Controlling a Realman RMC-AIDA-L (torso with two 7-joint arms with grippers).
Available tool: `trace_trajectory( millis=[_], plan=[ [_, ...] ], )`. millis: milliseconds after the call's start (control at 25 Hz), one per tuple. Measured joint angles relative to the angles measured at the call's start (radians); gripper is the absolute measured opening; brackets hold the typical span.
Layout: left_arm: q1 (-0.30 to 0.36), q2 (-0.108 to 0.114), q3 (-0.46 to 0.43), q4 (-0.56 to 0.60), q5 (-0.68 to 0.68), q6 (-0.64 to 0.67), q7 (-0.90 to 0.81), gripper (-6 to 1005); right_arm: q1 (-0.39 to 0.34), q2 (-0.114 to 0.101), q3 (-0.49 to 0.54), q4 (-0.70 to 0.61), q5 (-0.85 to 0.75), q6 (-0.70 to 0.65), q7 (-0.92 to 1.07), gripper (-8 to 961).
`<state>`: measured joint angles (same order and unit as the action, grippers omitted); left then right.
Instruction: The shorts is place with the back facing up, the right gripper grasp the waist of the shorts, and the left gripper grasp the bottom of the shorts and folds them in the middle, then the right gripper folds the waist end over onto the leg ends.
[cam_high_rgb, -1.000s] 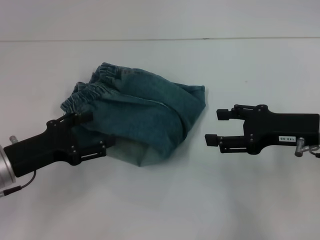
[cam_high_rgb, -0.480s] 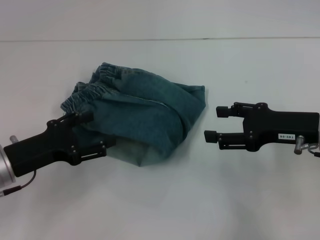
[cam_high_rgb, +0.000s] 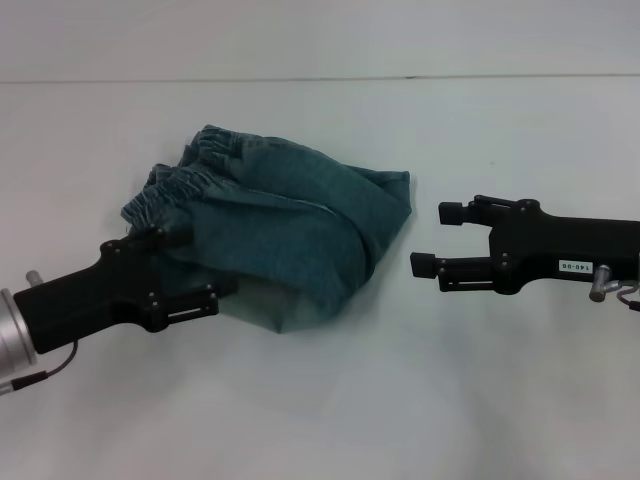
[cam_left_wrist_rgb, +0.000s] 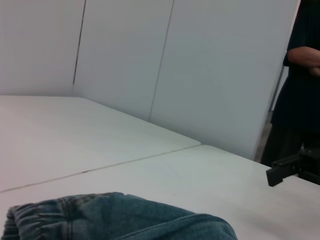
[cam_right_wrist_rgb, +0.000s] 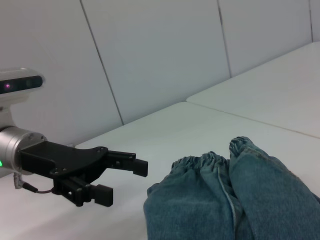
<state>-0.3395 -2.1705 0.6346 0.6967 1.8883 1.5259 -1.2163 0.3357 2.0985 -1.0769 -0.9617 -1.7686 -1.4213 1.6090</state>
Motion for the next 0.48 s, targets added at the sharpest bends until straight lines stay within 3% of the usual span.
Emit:
trace_trajectory(
  millis=[480],
  plan=[
    [0.001, 0.0, 0.02, 0.0, 0.001, -0.005, -0.004, 948, -0.002, 0.0, -0.006, 0.0, 0.003, 0.012, -0.005, 947]
  ],
)
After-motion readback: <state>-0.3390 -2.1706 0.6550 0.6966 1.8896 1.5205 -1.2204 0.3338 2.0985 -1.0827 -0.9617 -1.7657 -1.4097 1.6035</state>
